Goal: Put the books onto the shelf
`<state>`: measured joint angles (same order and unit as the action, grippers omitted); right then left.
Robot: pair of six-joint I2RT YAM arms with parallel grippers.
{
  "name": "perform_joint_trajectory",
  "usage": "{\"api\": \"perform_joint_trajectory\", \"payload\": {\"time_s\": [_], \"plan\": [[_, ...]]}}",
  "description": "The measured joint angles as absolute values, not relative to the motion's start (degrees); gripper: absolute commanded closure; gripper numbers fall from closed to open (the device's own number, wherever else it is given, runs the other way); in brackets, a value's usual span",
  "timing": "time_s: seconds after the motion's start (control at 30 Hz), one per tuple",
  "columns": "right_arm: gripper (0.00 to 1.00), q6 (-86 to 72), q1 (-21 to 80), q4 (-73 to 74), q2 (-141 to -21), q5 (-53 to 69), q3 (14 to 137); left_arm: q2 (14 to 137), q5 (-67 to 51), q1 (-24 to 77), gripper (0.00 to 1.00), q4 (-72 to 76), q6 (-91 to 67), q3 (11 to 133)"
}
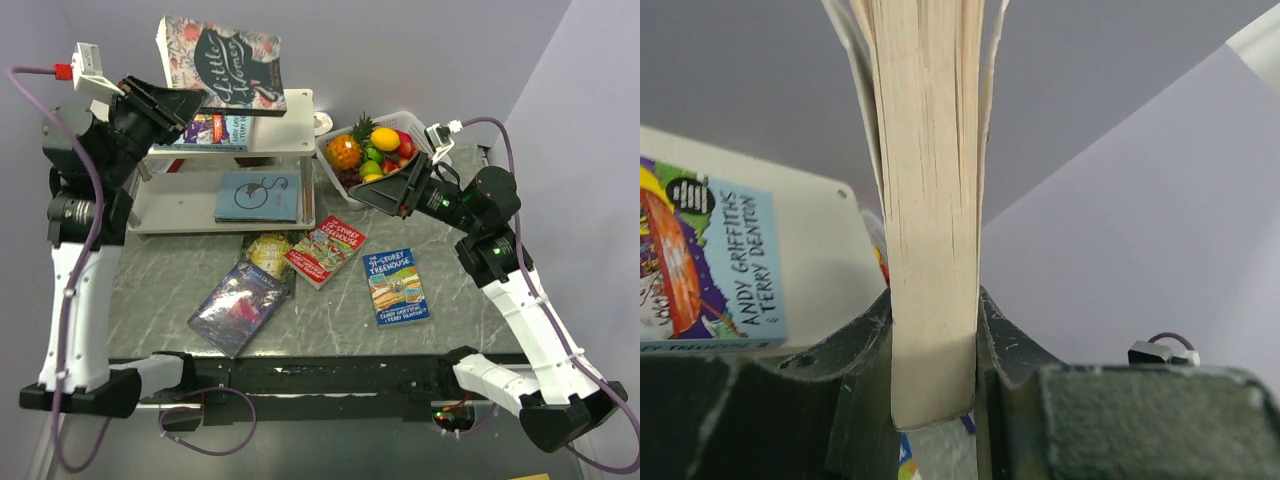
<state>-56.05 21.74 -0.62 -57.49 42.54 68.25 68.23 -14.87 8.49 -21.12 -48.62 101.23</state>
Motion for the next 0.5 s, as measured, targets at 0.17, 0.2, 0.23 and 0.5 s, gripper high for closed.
{"api": "perform_joint_trajectory", "payload": {"time_s": [0.17, 0.2, 0.23, 0.5], "plan": [[0.0, -56.8, 21.8, -1.0, -57.7, 43.2, 67.9, 73.5, -35.9, -1.8, 0.99, -9.8, -61.8, 93.4], [0.0, -57.0, 21.8, -1.3, -57.9, 43.4, 67.9, 74.5, -38.4, -2.9, 0.99, -6.8, -64.5, 92.0], [0.01, -57.2, 21.8, -1.7, -58.1, 43.6, 67.9, 75.4, -41.7, -4.4, 0.99, -3.1, -67.8, 90.1], [0.0, -57.1, 23.0, -1.4, -59.5, 44.1, 67.9, 78.7, -50.4, -15.2, 0.99, 12.6, -82.9, 83.7]]}}
